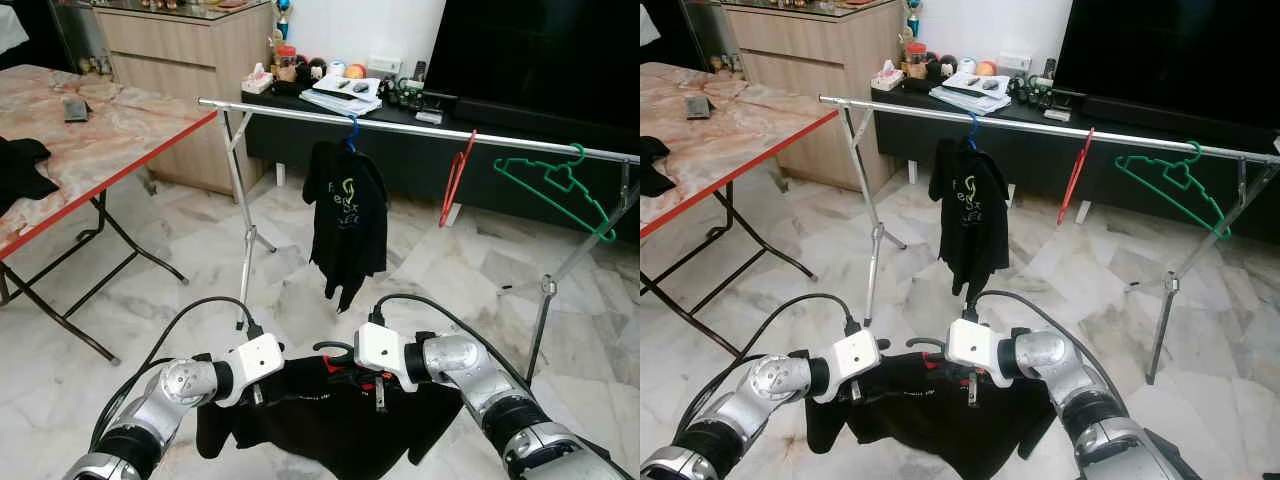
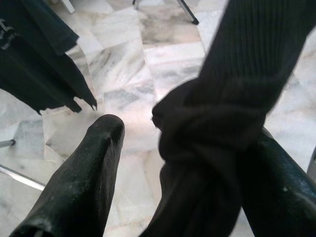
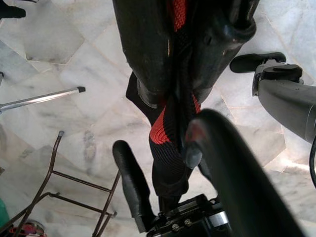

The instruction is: Hang hanger

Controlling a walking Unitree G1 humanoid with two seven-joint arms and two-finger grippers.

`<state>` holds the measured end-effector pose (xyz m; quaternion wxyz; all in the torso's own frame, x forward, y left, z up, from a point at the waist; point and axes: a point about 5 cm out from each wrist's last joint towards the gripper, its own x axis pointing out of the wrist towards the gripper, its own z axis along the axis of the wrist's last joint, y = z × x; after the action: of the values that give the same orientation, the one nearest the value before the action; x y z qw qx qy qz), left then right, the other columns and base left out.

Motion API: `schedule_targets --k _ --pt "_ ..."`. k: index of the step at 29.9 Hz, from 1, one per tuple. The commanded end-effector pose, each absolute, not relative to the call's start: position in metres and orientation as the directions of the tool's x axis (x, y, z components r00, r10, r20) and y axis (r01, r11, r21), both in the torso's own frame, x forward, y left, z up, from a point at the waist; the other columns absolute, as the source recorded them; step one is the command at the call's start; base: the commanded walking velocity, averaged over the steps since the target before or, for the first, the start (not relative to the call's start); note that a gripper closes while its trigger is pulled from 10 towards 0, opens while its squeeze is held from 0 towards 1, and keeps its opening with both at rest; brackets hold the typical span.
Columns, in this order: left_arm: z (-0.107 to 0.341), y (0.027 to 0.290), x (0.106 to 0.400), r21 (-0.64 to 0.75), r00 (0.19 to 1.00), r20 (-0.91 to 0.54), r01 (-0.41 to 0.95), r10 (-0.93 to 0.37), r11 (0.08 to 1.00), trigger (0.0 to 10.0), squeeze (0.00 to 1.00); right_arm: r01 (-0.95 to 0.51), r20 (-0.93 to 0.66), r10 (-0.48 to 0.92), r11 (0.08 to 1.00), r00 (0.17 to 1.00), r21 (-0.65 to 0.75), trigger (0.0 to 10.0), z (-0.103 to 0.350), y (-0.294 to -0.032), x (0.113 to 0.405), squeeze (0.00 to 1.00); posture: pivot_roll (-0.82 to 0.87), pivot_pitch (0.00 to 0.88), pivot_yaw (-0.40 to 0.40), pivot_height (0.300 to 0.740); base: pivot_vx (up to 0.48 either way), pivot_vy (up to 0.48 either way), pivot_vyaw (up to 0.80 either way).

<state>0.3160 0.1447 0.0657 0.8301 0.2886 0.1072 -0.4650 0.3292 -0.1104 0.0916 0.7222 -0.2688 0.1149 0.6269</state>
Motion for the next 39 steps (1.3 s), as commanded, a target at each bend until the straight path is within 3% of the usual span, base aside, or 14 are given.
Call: schedule_targets --k 1,30,39 --pt "0.071 0.143 0.319 0.362 0.538 -0.415 0.837 -0.733 0.41 0.0 0.0 -0.958 -0.465 0.864 0.063 0.192 -0.278 10.0 0.103 -0.106 0.334 0.0 0.15 0.026 -0.08 0.74 0.0 0.0 0.0" --pt "0.081 0.141 0.318 0.284 0.452 -0.37 0.887 -0.811 0.365 0.0 0.0 -0.955 -0.471 0.856 0.08 0.212 -0.285 10.0 0.107 -0.111 0.338 0.0 0.15 0.0 -0.085 0.74 0.0 0.0 0.0" --pt "0.083 0.14 0.311 0.254 0.37 -0.374 0.923 -0.851 0.29 0.0 0.0 -0.954 -0.486 0.843 0.1 0.232 -0.281 10.0 0.104 -0.117 0.338 0.0 0.15 0.0 -0.082 0.74 0.0 0.0 0.0"
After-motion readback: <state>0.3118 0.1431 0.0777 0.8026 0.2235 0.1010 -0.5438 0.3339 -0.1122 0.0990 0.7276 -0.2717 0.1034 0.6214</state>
